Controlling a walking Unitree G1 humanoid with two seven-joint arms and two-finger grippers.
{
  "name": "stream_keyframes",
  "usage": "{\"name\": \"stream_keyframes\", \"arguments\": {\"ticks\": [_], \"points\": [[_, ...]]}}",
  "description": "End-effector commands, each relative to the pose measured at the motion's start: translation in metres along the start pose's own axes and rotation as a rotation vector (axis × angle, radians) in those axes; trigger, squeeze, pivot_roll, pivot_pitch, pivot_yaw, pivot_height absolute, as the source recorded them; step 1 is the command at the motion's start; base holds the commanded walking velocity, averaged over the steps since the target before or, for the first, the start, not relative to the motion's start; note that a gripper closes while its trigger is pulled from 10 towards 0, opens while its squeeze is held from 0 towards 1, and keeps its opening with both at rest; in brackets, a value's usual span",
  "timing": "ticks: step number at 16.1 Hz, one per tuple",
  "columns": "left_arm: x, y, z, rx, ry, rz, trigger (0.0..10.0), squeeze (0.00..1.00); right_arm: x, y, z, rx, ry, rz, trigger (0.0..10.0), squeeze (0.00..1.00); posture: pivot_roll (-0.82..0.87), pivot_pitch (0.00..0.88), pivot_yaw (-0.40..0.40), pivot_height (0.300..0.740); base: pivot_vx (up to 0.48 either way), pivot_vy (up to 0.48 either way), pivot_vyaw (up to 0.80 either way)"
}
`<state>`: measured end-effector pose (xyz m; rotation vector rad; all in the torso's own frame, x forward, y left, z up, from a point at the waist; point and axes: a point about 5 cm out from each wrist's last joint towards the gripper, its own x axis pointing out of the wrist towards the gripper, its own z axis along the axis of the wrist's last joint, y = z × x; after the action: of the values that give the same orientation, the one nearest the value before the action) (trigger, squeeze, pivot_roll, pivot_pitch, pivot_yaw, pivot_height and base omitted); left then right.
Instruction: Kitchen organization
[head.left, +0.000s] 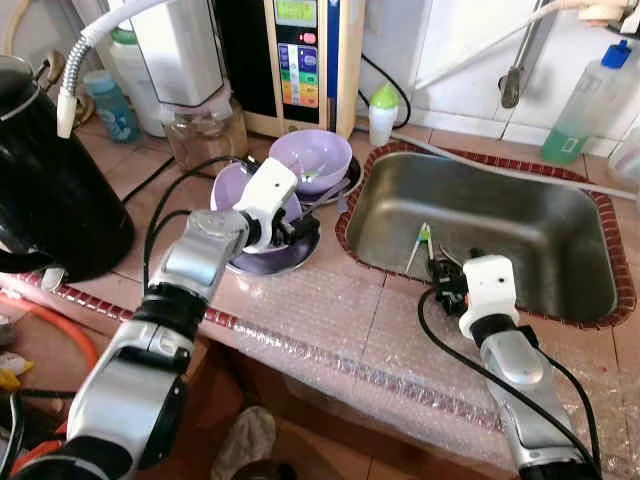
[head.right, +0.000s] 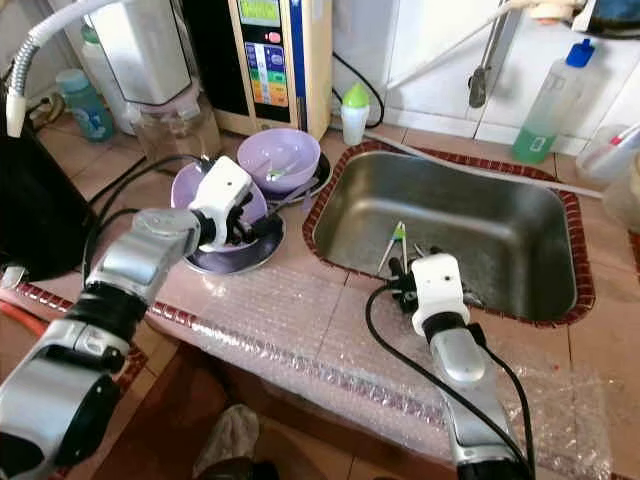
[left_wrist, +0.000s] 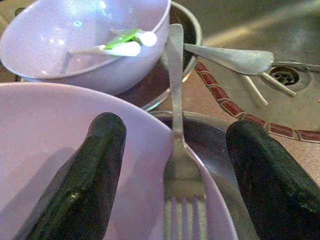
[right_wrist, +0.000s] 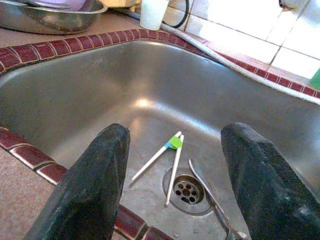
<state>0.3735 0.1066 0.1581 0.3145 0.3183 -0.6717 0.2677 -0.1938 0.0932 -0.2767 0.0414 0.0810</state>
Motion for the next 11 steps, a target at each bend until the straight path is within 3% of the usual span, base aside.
{"name": "stream_keyframes", "arguments": {"ticks": [1, 4, 5, 7, 8, 10, 11], "points": [[-0.002, 0.007, 0.001, -0.006, 0.004, 0.021, 10.0, 0.0, -0.001, 0.0, 0.0, 0.001, 0.006, -0.005, 10.0, 0.0, -0.11, 0.018, 0.103, 0.74, 0.0, 0.0, 0.0], [0.0, 0.009, -0.006, -0.005, 0.046, 0.009, 6.4, 0.0, -0.003, 0.0, 0.0, 0.002, 0.01, -0.006, 10.0, 0.0, -0.11, 0.019, 0.105, 0.74, 0.0, 0.0, 0.0], [0.0, 0.008, -0.008, -0.009, 0.057, -0.001, 4.7, 0.0, -0.003, -0.001, 0.0, 0.002, 0.011, -0.006, 10.0, 0.0, -0.11, 0.019, 0.105, 0.74, 0.0, 0.0, 0.0], [0.001, 0.008, -0.012, -0.005, 0.075, -0.009, 4.7, 0.0, -0.003, 0.0, 0.0, 0.002, 0.011, -0.005, 10.0, 0.0, -0.11, 0.019, 0.105, 0.74, 0.0, 0.0, 0.0], [0.001, 0.007, -0.015, -0.014, 0.085, -0.016, 3.5, 0.0, -0.003, 0.0, 0.0, 0.003, 0.011, -0.004, 10.0, 0.0, -0.11, 0.018, 0.106, 0.74, 0.0, 0.0, 0.0], [0.002, 0.006, -0.018, -0.017, 0.096, -0.02, 3.2, 0.0, -0.002, 0.0, 0.001, 0.003, 0.011, -0.003, 10.0, 0.0, -0.11, 0.017, 0.104, 0.74, 0.0, 0.0, 0.0], [0.002, 0.005, -0.022, -0.021, 0.108, -0.03, 2.0, 0.0, -0.002, 0.0, 0.001, 0.003, 0.01, -0.002, 10.0, 0.0, -0.11, 0.018, 0.104, 0.74, 0.0, 0.0, 0.0]]}}
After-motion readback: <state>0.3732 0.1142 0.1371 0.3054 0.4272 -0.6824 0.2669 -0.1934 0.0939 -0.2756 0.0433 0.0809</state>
